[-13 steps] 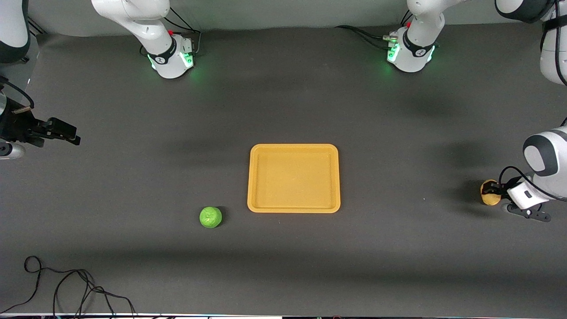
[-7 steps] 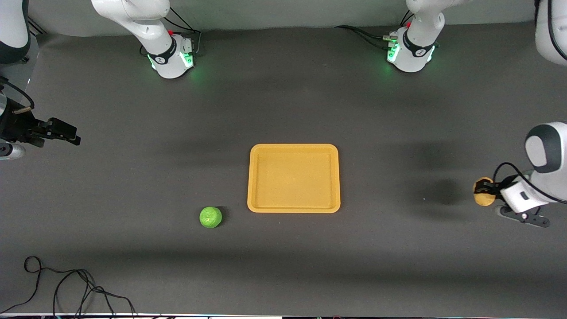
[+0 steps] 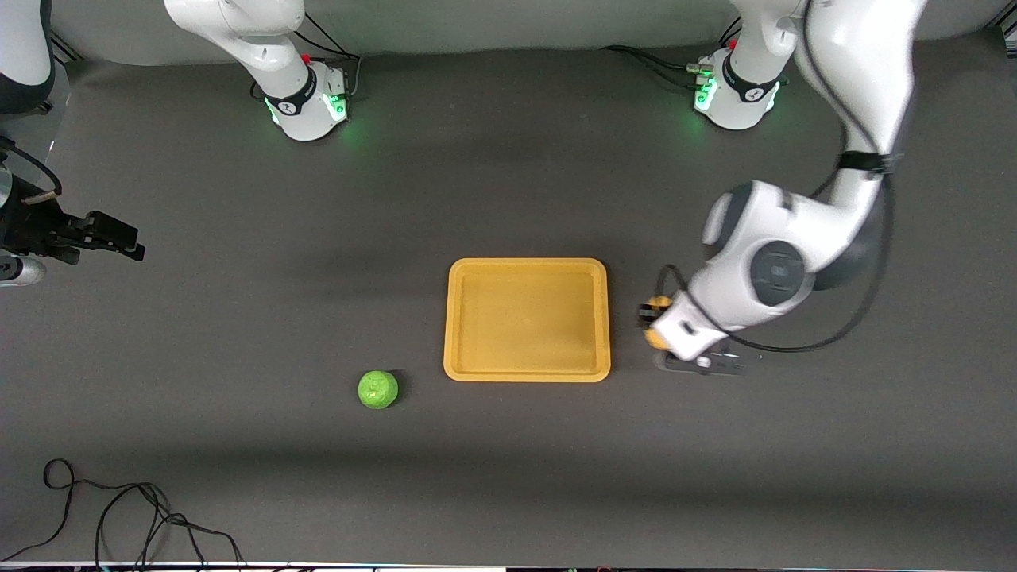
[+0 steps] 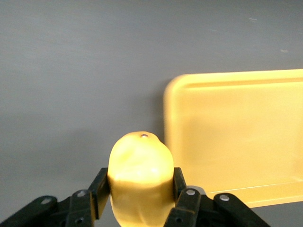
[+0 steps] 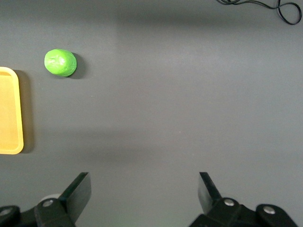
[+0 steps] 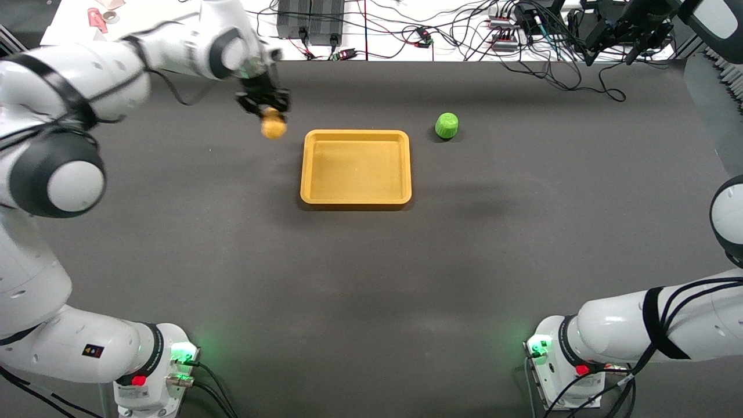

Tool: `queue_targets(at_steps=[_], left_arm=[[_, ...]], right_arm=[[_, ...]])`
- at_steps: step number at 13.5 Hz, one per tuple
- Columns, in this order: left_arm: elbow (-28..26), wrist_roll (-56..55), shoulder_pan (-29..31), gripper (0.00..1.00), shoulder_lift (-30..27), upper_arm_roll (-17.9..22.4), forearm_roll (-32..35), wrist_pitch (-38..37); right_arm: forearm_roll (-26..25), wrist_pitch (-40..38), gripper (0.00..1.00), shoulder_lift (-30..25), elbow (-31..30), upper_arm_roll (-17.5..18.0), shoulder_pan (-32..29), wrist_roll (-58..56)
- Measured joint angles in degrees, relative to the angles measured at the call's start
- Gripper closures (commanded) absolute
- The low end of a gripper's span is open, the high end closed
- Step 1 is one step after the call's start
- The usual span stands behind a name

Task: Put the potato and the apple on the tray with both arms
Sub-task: 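Lift the potato with the left gripper and carry it over the tray, then release the potato onto the tray while the right gripper reaches the apple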

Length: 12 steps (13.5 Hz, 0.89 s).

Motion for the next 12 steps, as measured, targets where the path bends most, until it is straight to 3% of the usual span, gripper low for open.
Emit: queue_targets(at_steps=[3,8,11,12], left_arm=[[2.33,-1.57,-4.14,1.0,5.08,-0.05,-1.19,3.39],[2.44,-1.51,-7.21,1.0,10.28,0.0,1.03,8.85],[2.4,-1.46,-8.56,0.73,11.84,-0.01,1.4,9.14],[2.34,-1.47,-8.93,0.54,12.24,0.01,1.44,9.63]], right_arm=[[0.07,0.14,0.0,0.06,0.18,0.71,1.3,0.0],[0.16,4.15,0.0,2.34,0.5,1.25,13.06,9.87],[0.15,6.76,0.0,7.28,3.86,1.39,20.62,17.93],[0.15,6.8,0.0,9.37,5.83,1.39,21.76,19.2]])
